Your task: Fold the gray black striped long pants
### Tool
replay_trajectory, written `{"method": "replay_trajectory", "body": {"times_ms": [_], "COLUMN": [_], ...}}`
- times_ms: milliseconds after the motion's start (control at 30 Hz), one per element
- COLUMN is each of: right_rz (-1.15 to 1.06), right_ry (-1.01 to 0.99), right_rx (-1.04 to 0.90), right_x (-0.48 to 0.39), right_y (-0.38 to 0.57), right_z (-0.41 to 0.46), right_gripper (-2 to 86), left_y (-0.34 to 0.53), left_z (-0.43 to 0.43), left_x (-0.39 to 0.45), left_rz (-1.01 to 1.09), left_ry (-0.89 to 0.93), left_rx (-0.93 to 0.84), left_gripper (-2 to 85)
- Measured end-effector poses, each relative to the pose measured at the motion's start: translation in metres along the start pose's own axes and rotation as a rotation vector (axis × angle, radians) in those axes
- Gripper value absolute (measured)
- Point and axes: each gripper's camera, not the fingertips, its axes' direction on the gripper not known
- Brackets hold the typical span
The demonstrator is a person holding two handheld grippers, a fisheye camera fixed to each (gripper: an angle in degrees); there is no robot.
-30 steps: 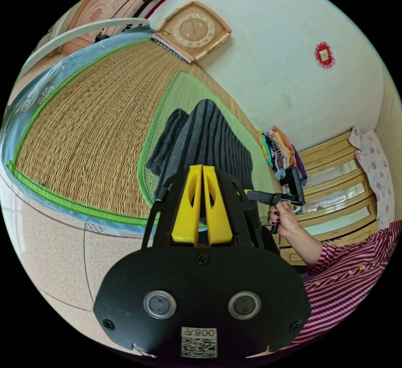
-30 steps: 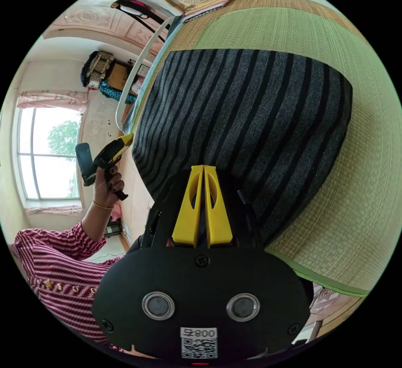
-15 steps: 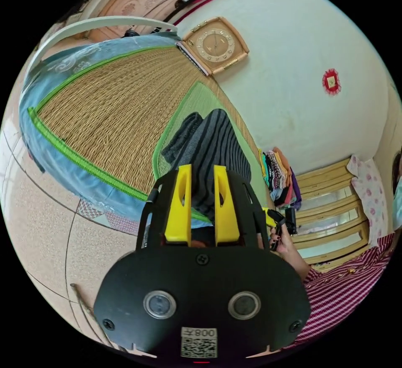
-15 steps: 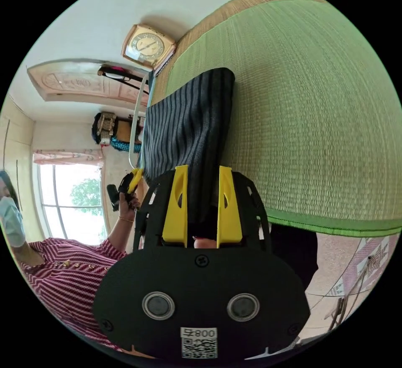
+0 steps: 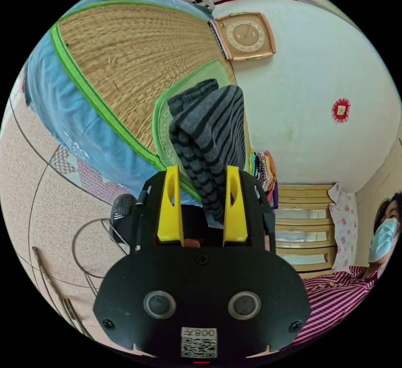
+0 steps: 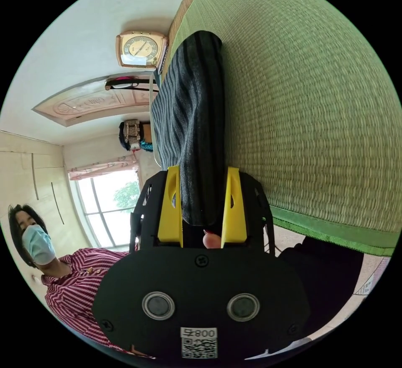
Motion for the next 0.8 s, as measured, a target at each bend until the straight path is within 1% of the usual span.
{"method": "replay_trajectory", "body": {"times_ms": [67, 167, 233, 333, 433, 533, 567, 633, 700, 800], "right_rz": [-0.001, 0.023, 0.034, -0.013, -0.033, -0.034, -0.033, -0.014, 0.013, 0.053], "right_ry": [-0.018, -0.037, -0.078, -0.137, -0.154, -0.144, -0.137, -0.11, -0.103, -0.154], "right_rx": [-0.029, -0.015, -0.027, -0.028, -0.041, -0.039, -0.04, -0.031, -0.017, 0.024], "right_x": [-0.005, -0.011, -0.018, -0.043, -0.067, -0.081, -0.083, -0.084, -0.079, -0.068], "right_y": [-0.006, -0.014, -0.021, -0.027, -0.033, -0.041, -0.042, -0.046, -0.046, -0.042], "right_z": [0.006, 0.005, 0.002, -0.005, -0.004, -0.004, -0.004, -0.006, -0.008, -0.011], "right_gripper": [13.7, 11.7, 8.6, 7.2, 6.9, 7.0, 7.1, 8.2, 10.4, 13.7], "left_y": [-0.01, -0.021, -0.026, -0.031, -0.035, -0.043, -0.045, -0.049, -0.052, -0.061], "left_z": [0.012, 0.013, 0.009, 0.007, 0.011, 0.02, 0.025, 0.028, 0.025, 0.016], "left_x": [-0.005, -0.01, -0.012, -0.016, -0.023, -0.032, -0.036, -0.041, -0.044, -0.046], "left_rz": [-0.023, -0.054, -0.052, -0.044, -0.076, -0.139, -0.171, -0.207, -0.227, -0.226], "left_ry": [0.054, 0.094, 0.105, 0.126, 0.205, 0.309, 0.345, 0.388, 0.396, 0.41], "left_rx": [-0.056, -0.061, -0.082, -0.16, -0.219, -0.263, -0.297, -0.31, -0.296, -0.279], "left_gripper": [14.9, 14.9, 15.1, 15.7, 16.7, 16.6, 15.9, 13.6, 12.1, 10.9]}}
